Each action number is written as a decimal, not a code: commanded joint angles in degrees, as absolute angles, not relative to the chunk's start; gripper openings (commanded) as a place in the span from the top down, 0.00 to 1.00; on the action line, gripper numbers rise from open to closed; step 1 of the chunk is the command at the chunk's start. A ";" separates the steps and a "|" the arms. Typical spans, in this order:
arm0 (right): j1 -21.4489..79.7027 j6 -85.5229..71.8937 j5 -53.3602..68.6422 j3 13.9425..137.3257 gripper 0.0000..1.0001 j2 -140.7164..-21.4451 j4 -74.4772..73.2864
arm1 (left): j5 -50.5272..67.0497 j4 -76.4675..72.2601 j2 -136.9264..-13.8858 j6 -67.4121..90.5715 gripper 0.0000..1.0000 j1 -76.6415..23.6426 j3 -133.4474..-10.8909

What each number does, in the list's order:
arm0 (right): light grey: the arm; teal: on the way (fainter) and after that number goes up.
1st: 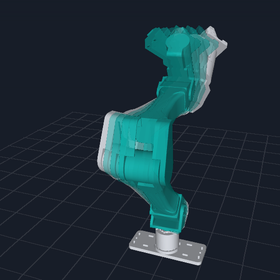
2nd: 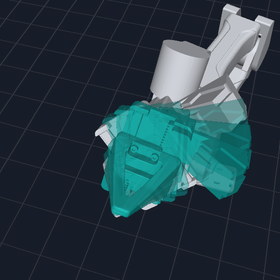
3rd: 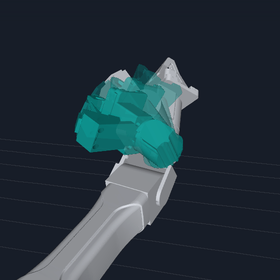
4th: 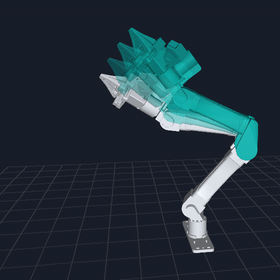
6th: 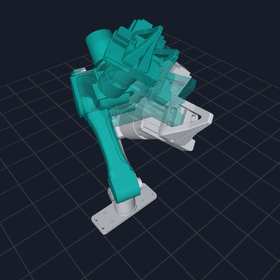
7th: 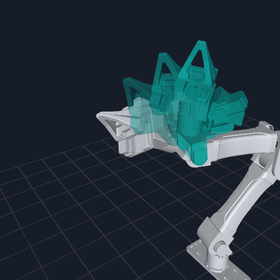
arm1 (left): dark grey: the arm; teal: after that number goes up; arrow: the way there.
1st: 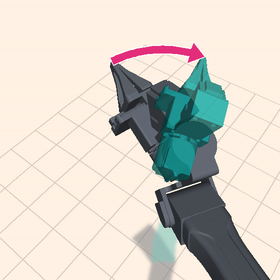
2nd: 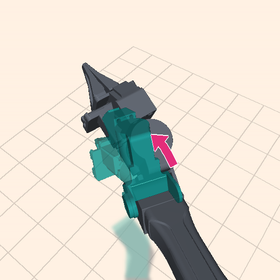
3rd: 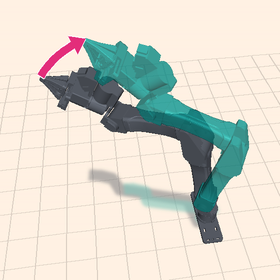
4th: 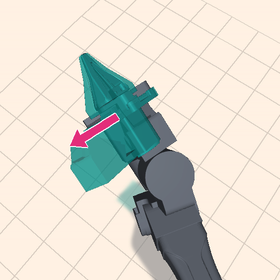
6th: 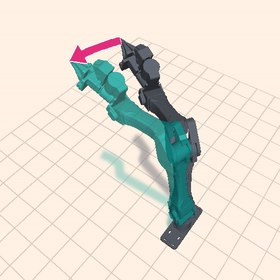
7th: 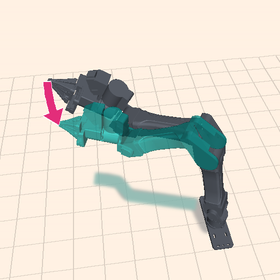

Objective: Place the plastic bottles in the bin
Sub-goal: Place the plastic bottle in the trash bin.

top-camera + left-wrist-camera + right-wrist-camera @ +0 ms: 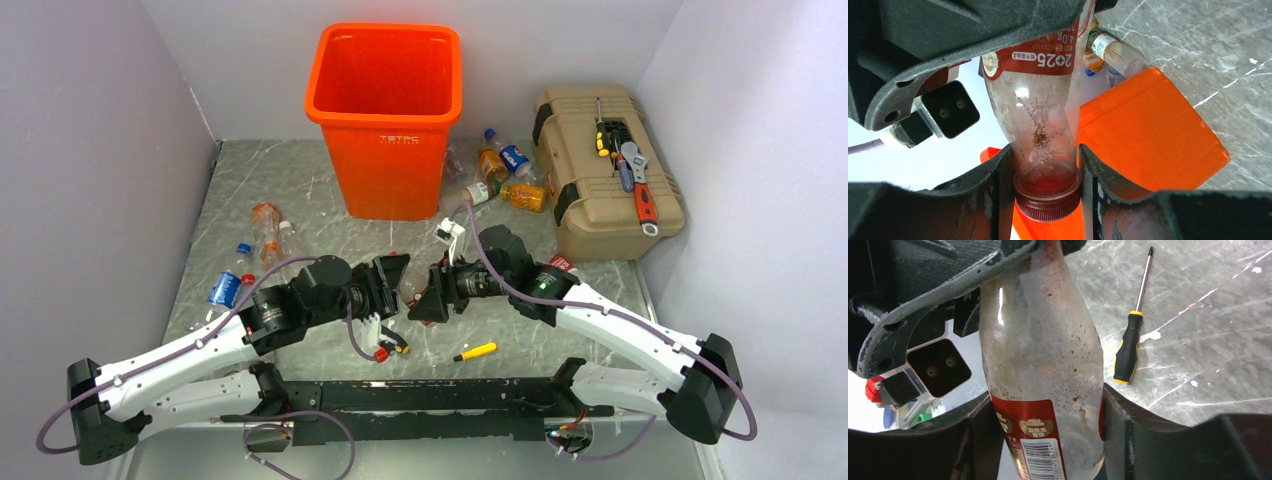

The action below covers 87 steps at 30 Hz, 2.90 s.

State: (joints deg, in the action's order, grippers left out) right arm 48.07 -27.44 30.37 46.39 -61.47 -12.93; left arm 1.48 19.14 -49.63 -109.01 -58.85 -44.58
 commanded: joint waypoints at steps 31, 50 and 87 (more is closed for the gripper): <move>48.19 -22.24 -4.74 22.23 0.68 -23.33 10.43 | 2.67 -7.50 -58.90 28.30 0.01 -54.58 -61.14; 48.38 -24.35 1.46 22.58 0.69 -26.75 15.00 | 20.16 -10.26 -72.67 37.99 0.32 -51.35 -67.96; 48.52 -26.23 2.55 36.29 0.00 -22.68 -11.32 | -4.31 10.66 -80.02 -6.40 1.00 -39.90 -110.59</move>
State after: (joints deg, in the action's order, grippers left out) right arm 48.31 -26.68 4.47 37.23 -23.51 -6.13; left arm 1.96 11.99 -75.92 7.01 -44.77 -102.30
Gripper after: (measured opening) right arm 0.994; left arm 0.455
